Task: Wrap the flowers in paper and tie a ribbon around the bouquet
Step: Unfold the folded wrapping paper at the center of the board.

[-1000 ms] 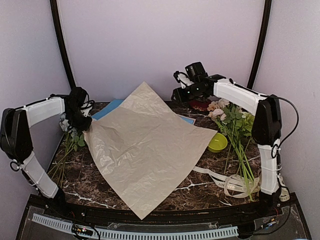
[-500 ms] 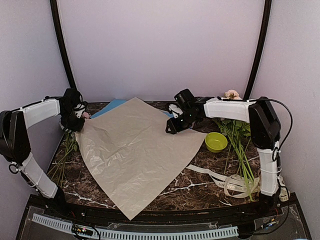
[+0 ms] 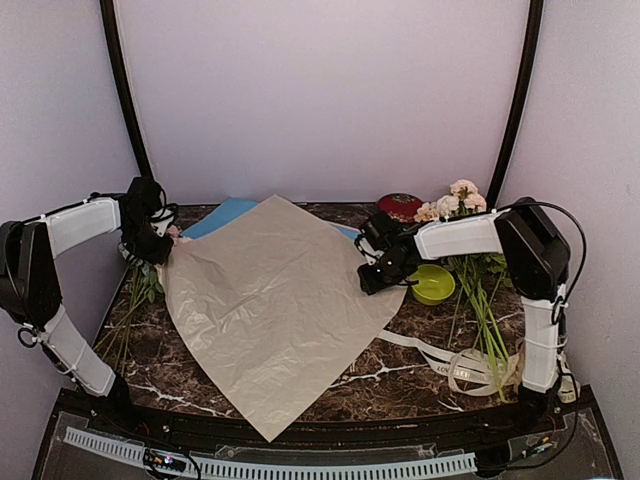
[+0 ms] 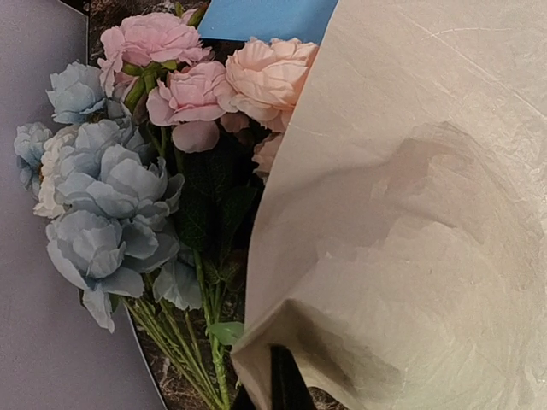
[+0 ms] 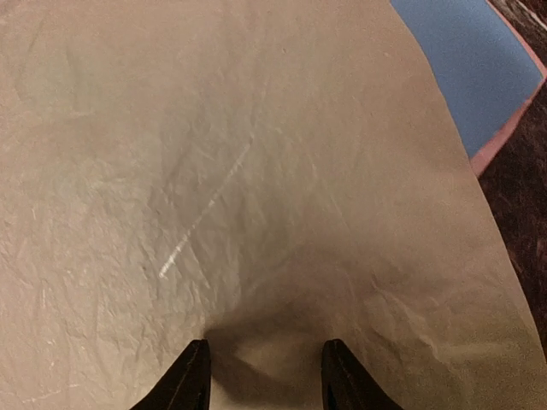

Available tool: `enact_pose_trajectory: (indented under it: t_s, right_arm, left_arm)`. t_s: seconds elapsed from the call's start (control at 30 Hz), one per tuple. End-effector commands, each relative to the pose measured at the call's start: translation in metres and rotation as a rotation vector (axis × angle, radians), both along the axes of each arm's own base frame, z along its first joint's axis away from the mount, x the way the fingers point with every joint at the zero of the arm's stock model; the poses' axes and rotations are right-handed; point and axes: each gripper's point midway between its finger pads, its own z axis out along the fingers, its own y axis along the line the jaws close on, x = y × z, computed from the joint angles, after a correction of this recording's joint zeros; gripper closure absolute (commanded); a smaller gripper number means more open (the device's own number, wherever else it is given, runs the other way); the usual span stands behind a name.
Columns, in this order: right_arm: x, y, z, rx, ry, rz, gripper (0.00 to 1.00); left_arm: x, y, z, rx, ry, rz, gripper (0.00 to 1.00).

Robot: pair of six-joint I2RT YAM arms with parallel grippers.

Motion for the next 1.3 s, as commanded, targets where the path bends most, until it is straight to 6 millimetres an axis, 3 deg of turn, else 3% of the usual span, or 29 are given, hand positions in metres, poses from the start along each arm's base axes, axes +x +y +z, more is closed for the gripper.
enact_pose_trajectory:
  t_s: [0.0, 0.03, 0.07, 0.1, 0.17, 0.27, 0.33, 0.5, 0.63, 0.7, 0.83, 0.93, 1.1, 1.27]
  right_arm:
    - [-0.030, -0.044, -0.021, -0.104, 0.050, -0.091, 0.56]
    - [-0.039, -0.045, -0.026, -0.087, 0.071, -0.090, 0.56]
    - [-0.046, -0.045, -0.029, -0.066, 0.089, -0.089, 0.56]
    - [-0.052, -0.043, -0.030, -0.043, 0.104, -0.087, 0.56]
    - [-0.066, -0.045, -0.039, -0.017, 0.143, -0.098, 0.56]
    - [-0.078, -0.049, -0.046, -0.017, 0.165, -0.117, 0.56]
    - [-0.085, -0.054, -0.049, -0.036, 0.170, -0.128, 0.56]
    - [-0.103, -0.070, -0.056, -0.130, 0.181, -0.138, 0.56]
    - [-0.117, -0.080, -0.053, -0.155, 0.190, -0.148, 0.56]
    - [-0.118, -0.085, -0.048, -0.169, 0.184, -0.158, 0.56]
    - [-0.122, -0.092, -0.039, -0.188, 0.179, -0.167, 0.56]
    - [-0.129, -0.097, -0.038, -0.199, 0.188, -0.170, 0.56]
    - [-0.131, -0.100, -0.034, -0.194, 0.179, -0.172, 0.56]
    - [-0.129, -0.096, -0.030, -0.185, 0.178, -0.165, 0.56]
  left_arm:
    - [-0.005, -0.005, 0.007, -0.023, 0.006, 0.004, 0.95]
    - [-0.005, -0.005, 0.009, -0.021, 0.006, 0.009, 0.74]
    - [-0.005, -0.005, 0.013, -0.015, -0.003, 0.013, 0.61]
    - [-0.004, -0.004, 0.019, -0.005, -0.018, 0.021, 0.53]
    - [-0.002, -0.003, 0.034, 0.025, -0.058, 0.033, 0.45]
    - [-0.005, -0.008, 0.057, 0.136, -0.108, 0.032, 0.38]
    - [-0.011, -0.023, 0.065, 0.197, -0.125, 0.000, 0.35]
    - [-0.030, -0.056, 0.073, 0.172, -0.157, -0.030, 0.22]
    - [-0.042, -0.086, 0.073, 0.124, -0.186, -0.079, 0.21]
    - [-0.047, -0.090, 0.070, 0.156, -0.178, -0.085, 0.20]
    - [-0.052, -0.066, 0.075, 0.300, -0.170, -0.044, 0.12]
    - [-0.053, -0.041, 0.098, 0.393, -0.200, 0.009, 0.05]
    - [-0.054, -0.004, 0.122, 0.381, -0.225, 0.095, 0.02]
    - [-0.057, 0.013, 0.125, 0.408, -0.197, 0.119, 0.01]
